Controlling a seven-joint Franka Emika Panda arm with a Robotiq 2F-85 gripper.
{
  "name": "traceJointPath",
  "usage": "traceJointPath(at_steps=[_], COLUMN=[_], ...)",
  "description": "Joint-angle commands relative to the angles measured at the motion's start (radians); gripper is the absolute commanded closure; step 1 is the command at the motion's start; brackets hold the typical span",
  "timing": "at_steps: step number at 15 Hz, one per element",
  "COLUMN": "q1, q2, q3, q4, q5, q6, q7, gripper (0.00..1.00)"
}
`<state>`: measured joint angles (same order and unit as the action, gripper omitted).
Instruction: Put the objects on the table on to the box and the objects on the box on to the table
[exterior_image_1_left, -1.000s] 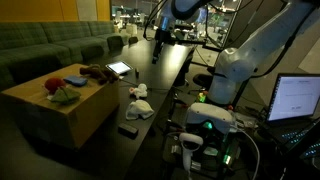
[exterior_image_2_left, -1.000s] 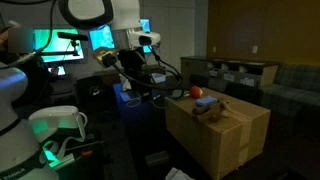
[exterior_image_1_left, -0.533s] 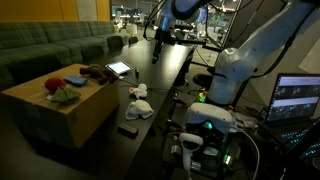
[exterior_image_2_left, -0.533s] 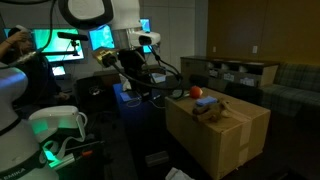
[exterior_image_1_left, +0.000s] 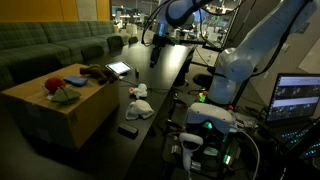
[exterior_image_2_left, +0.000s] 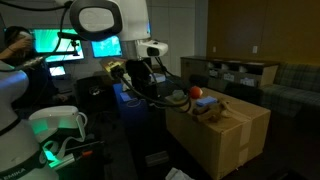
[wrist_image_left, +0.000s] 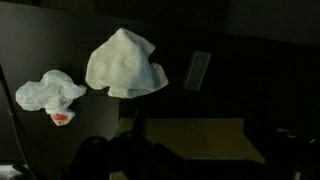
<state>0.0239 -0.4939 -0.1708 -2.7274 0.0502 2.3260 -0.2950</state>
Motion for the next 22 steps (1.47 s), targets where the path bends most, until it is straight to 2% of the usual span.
traceJointPath(at_steps=[1, 2, 3, 4, 7, 10, 11, 15, 17, 20, 21, 22], q1=[-0.019, -0.020, -0.033, -0.037, -0.045, -0.119, -0.096, -0.189, -0.227, -0.272, -0.367, -0.387], q2=[0.153, 0.191, 0.277, 0.324, 0.495, 0.655, 0.710, 0.903, 0.983, 1.102, 1.129, 1.158], q3=[-0.046, -0.055, -0.104, -0.116, -0.182, -0.130, -0.157, -0.061, -0.026, 0.007, 0.089, 0.100], q4=[0.068, 0.075, 0.114, 0.124, 0.187, 0.265, 0.295, 0.435, 0.509, 0.606, 0.629, 0.655], q5=[0.003, 0.009, 0.014, 0.018, 0.116, 0.300, 0.352, 0.547, 0.579, 0.582, 0.500, 0.479], q6=[0.088, 0.118, 0.165, 0.214, 0.320, 0.383, 0.405, 0.441, 0.440, 0.446, 0.462, 0.460], q7=[-0.091, -0.112, -0.192, -0.219, -0.429, -0.653, -0.716, -0.944, -1.004, -1.045, -0.995, -0.987], gripper=[0.00, 0.00, 0.00, 0.00, 0.00, 0.00, 0.00, 0.00, 0.00, 0.00, 0.00, 0.00])
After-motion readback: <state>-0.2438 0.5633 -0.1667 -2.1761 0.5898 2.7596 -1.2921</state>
